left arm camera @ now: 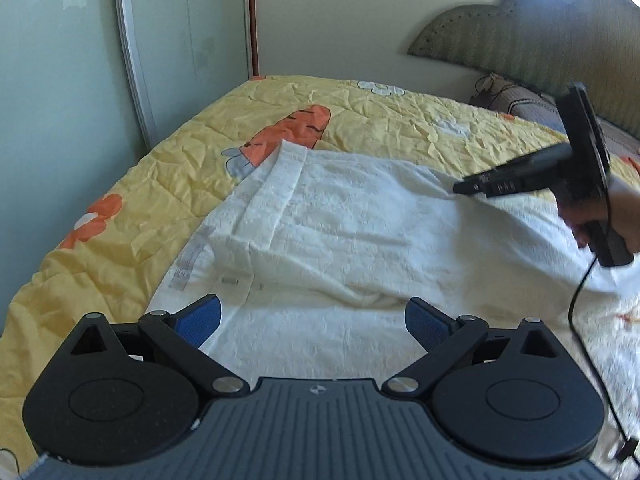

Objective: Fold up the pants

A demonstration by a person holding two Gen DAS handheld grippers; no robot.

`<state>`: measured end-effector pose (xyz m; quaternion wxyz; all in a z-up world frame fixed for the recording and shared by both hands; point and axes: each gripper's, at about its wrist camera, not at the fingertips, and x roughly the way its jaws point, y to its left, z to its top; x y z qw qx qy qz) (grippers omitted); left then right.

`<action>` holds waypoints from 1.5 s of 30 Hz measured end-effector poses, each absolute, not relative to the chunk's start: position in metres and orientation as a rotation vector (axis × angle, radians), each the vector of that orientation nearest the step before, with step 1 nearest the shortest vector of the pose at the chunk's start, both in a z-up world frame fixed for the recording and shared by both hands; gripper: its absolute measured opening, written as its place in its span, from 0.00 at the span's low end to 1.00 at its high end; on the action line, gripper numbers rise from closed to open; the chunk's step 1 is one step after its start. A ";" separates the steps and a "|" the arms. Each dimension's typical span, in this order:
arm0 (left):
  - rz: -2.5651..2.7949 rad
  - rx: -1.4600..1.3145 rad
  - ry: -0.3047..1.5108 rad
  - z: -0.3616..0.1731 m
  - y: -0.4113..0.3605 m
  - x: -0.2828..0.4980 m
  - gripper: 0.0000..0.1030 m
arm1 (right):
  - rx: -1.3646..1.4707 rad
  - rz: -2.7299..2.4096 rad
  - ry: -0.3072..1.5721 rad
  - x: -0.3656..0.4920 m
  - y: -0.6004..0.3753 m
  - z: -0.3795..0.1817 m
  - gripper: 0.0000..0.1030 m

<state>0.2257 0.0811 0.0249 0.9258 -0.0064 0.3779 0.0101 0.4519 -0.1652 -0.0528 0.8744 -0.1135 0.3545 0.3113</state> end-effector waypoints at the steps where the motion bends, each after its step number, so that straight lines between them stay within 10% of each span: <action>1: 0.018 -0.047 0.775 0.028 0.084 0.237 0.97 | -0.297 0.640 0.695 0.439 -0.161 -0.049 0.11; 16: 0.017 -0.813 0.890 0.012 0.151 0.382 0.84 | -0.987 0.670 0.282 0.270 -0.107 -0.064 0.09; 20: 0.008 -0.853 0.901 0.000 0.156 0.373 0.04 | -0.972 0.663 0.281 0.268 -0.109 -0.068 0.09; 40: -0.056 -0.608 0.760 0.023 0.142 0.264 0.04 | -1.065 0.353 0.419 0.305 -0.197 -0.082 0.18; 45: -0.074 -0.628 0.748 0.028 0.151 0.234 0.04 | -1.008 0.325 0.493 0.288 -0.196 -0.073 0.04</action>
